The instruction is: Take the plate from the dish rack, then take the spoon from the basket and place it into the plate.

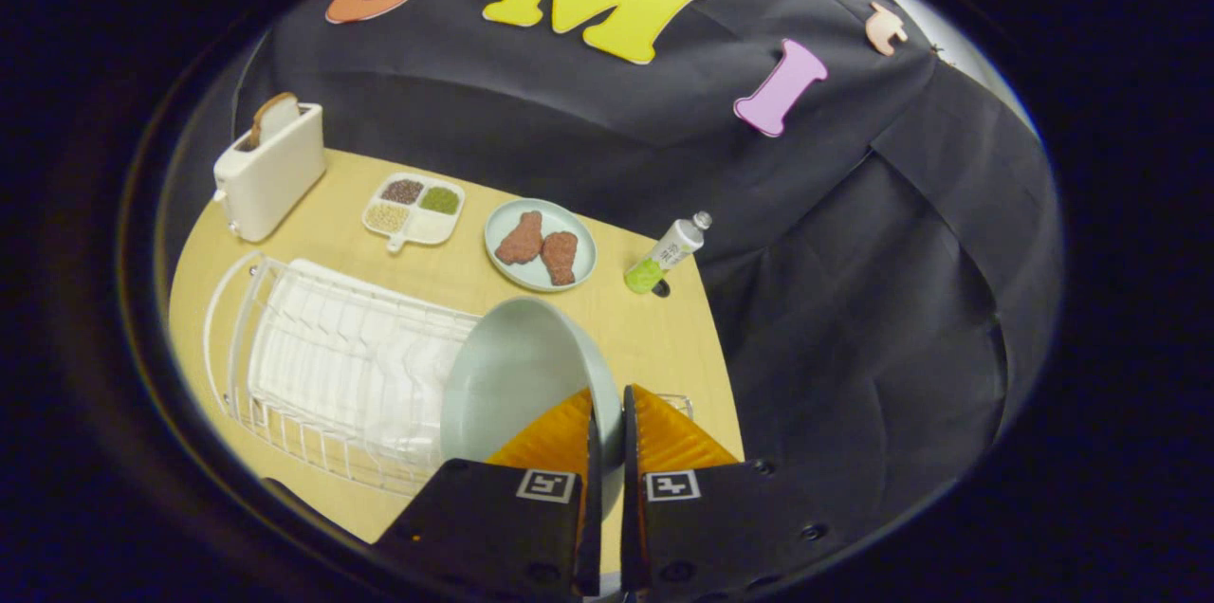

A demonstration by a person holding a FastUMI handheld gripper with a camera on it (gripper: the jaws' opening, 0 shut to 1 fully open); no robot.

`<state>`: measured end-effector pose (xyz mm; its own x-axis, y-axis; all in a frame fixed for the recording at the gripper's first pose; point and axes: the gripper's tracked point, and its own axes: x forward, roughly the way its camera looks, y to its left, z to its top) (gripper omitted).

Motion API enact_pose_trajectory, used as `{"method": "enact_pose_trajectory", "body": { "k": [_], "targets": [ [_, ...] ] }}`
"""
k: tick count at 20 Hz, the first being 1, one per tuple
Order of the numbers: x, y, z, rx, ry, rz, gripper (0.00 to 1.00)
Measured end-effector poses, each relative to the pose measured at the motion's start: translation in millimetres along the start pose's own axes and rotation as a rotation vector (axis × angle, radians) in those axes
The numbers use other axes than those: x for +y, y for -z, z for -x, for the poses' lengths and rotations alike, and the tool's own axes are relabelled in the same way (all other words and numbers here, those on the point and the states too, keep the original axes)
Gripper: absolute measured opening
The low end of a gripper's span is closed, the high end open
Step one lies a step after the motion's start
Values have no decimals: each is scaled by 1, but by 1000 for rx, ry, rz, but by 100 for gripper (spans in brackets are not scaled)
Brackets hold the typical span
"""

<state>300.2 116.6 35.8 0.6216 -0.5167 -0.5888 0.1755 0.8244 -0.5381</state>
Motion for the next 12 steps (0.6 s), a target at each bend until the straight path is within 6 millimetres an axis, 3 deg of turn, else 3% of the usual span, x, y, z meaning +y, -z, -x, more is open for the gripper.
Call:
{"method": "enact_pose_trajectory", "body": {
  "k": [2, 5, 8, 12],
  "targets": [
    [-10, 7, 21, -44, -19, -7, 13],
    [-7, 39, 45, -68, -134, -41, 13],
    [6, 88, 55, -50, -305, -125, 13],
    [33, 167, 42, 34, -511, -233, 13]
  ]
}}
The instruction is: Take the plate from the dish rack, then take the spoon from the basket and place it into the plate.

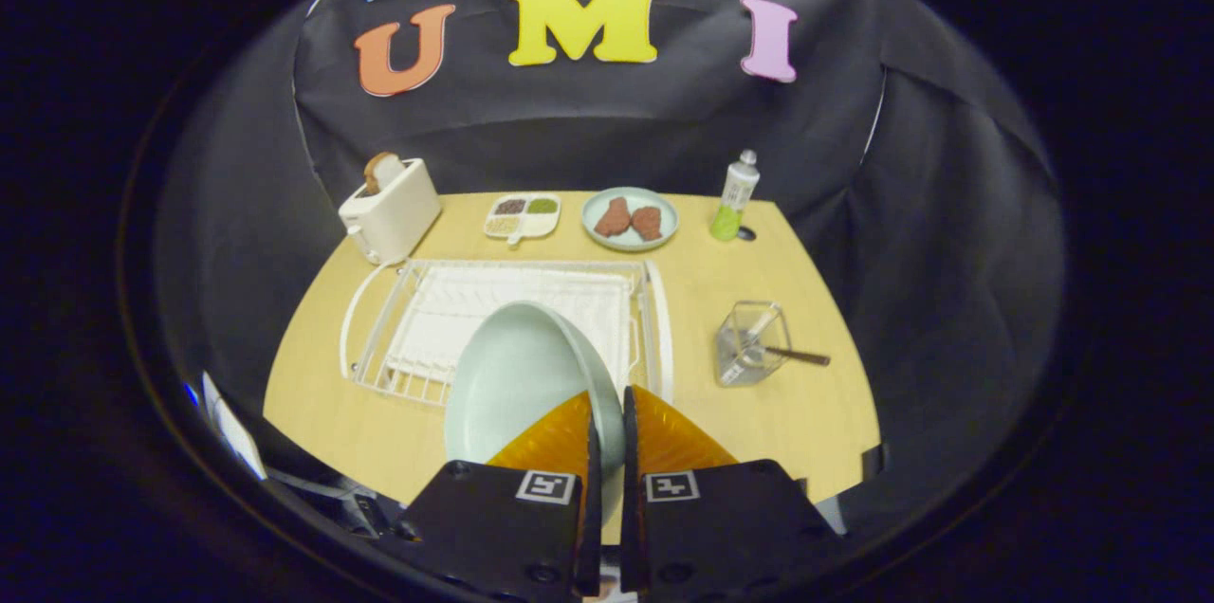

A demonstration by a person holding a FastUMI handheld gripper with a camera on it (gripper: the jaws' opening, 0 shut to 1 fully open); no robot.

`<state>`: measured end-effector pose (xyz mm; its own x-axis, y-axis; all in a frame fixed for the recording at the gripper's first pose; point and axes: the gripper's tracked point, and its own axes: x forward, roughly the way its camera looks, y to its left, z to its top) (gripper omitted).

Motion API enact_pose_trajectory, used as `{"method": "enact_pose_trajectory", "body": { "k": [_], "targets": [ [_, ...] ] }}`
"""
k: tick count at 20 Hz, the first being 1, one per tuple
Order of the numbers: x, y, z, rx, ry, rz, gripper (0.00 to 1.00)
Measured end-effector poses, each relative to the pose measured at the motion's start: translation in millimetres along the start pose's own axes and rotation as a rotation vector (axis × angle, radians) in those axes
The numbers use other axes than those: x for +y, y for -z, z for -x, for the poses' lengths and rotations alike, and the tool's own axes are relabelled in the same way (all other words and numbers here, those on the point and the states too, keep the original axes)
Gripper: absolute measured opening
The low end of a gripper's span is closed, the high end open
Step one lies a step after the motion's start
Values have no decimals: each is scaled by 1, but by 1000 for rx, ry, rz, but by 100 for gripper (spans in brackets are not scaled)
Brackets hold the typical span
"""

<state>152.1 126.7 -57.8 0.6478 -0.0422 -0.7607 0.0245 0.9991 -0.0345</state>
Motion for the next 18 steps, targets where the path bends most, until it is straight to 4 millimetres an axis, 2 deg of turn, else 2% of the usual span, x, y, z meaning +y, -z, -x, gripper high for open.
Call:
{"method": "enact_pose_trajectory", "body": {
  "k": [5, 8, 10, 14, 18],
  "targets": [
    [-16, 82, -49, 90, -129, -116, 13],
    [-18, 115, -84, 155, -187, -169, 13],
    [-20, 127, -101, 169, -200, -184, 13],
    [-24, 133, -125, 141, -231, -176, 13],
    [-48, 145, -142, 103, -119, -102, 16]
  ]
}}
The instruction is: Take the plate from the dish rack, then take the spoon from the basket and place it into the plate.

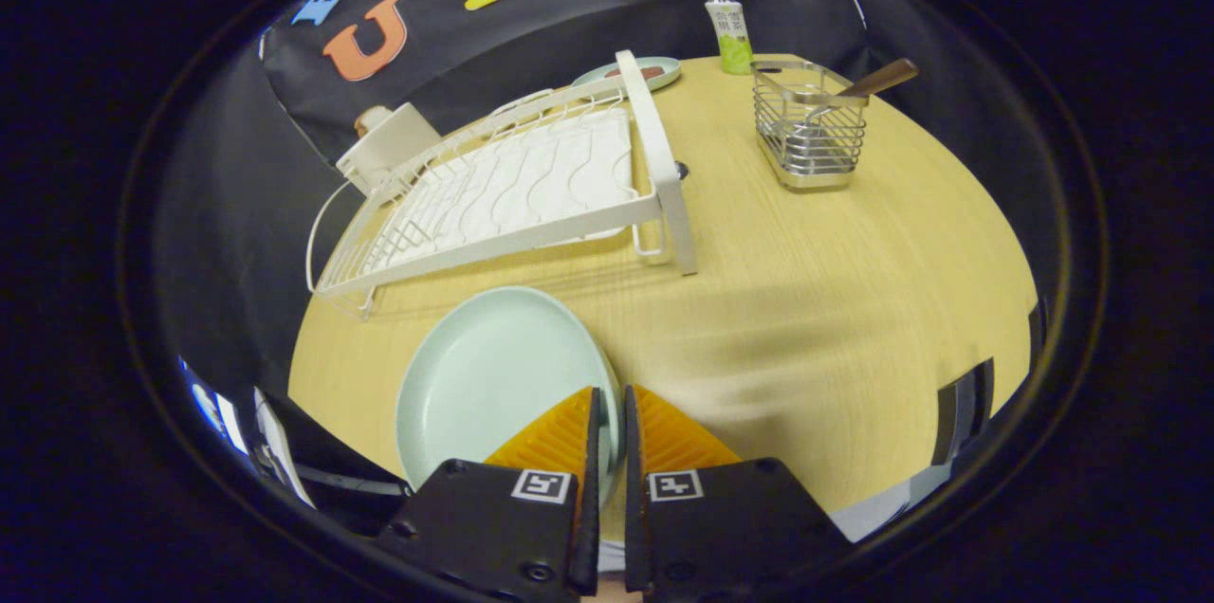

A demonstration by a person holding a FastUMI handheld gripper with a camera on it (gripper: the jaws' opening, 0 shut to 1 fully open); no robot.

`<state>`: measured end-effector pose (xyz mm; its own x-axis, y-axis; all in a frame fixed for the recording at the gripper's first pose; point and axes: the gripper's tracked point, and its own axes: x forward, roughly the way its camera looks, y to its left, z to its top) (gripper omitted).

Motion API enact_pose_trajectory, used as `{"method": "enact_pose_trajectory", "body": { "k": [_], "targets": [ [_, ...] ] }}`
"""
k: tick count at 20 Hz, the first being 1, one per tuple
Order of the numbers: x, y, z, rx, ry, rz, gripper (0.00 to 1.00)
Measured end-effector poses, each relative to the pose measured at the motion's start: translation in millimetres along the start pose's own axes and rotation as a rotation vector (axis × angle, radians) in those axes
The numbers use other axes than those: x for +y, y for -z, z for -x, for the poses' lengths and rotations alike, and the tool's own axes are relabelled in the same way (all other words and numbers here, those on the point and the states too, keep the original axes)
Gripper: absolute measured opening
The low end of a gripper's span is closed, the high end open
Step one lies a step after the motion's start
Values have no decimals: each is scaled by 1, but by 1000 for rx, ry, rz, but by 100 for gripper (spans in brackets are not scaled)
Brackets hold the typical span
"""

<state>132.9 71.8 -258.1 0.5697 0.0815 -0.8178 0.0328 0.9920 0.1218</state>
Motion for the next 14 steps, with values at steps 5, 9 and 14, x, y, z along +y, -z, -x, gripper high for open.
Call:
{"method": "enact_pose_trajectory", "body": {
  "k": [5, 9, 14],
  "targets": [
    [-20, -24, 8, -165, 39, 32, 31],
    [-70, -57, 30, -376, 188, 81, 92],
    [-125, -94, 46, -550, 255, 64, 100]
  ]
}}
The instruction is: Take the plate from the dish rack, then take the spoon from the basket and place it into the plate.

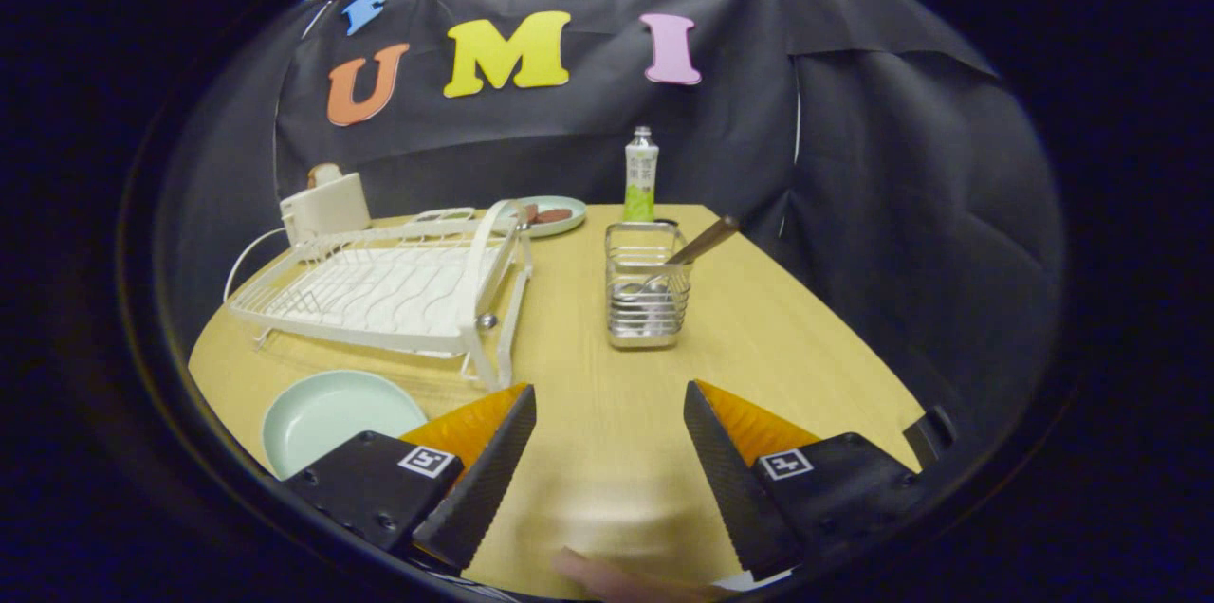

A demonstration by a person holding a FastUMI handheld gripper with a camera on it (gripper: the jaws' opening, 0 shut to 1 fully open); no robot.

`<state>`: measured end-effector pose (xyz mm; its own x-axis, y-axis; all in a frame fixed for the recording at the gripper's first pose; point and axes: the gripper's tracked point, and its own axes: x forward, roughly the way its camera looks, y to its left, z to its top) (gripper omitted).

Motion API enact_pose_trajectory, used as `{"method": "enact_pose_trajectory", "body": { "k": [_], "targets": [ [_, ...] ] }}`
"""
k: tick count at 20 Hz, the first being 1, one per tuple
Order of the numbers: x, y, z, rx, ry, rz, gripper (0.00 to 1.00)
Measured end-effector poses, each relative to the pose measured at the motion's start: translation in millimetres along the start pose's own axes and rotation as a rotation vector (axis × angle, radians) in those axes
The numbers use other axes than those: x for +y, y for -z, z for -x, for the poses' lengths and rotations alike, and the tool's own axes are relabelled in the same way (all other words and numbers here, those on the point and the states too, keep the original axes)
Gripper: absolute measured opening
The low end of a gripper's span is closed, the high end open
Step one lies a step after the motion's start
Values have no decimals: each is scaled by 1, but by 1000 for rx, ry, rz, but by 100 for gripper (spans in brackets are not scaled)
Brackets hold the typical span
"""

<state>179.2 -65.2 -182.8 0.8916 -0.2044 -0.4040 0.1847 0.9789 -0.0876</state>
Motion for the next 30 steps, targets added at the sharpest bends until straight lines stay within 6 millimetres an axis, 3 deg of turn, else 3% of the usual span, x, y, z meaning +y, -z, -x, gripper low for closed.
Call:
{"method": "enact_pose_trajectory", "body": {
  "k": [5, 10, 12, 15, 16, 19, 21, 26, 30],
  "targets": [
    [-38, -43, -33, -112, -19, -81, 100],
    [-44, -77, -82, -201, -65, -69, 93],
    [-30, -84, -93, -218, -124, -41, 81],
    [-31, -94, -104, -232, -120, -60, 65],
    [-31, -97, -104, -242, -110, -55, 59],
    [-22, -101, -103, -250, -159, -86, 29],
    [-24, -106, -104, -246, -141, -75, 20],
    [-20, -139, -93, -282, -96, -49, 14],
    [-20, -178, -64, -362, -93, -63, 14]
  ]
}}
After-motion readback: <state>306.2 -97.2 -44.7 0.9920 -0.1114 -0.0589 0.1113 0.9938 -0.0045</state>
